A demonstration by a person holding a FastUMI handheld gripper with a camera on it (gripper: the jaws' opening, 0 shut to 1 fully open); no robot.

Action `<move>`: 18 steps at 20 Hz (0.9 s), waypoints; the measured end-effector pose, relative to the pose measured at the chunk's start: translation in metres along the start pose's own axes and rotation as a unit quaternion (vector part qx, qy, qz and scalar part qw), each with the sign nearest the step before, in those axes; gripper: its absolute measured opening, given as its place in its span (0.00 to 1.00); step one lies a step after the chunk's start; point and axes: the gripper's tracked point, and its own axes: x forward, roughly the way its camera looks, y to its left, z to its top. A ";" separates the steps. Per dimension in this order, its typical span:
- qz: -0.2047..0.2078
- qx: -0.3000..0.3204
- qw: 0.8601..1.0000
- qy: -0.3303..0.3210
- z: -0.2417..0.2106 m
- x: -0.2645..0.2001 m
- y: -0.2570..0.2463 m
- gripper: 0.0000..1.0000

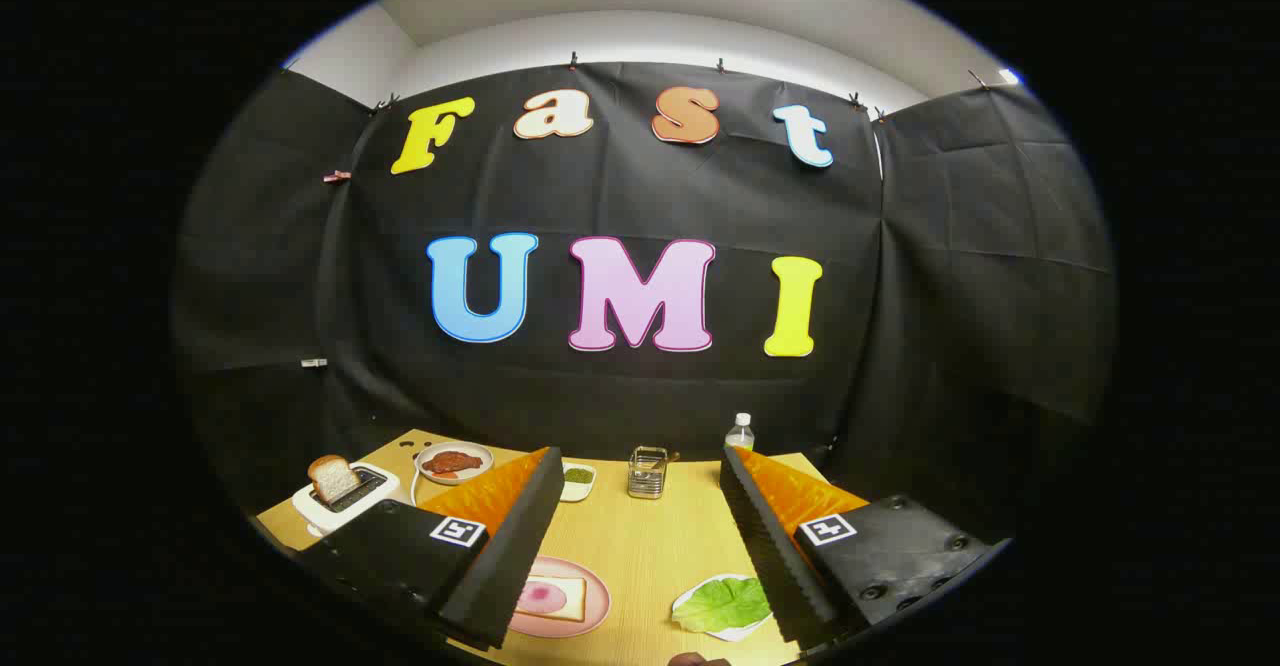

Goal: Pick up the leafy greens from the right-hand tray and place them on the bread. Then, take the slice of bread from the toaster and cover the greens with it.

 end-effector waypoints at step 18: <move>0.003 0.011 0.998 0.054 -0.039 0.012 -0.014 0.98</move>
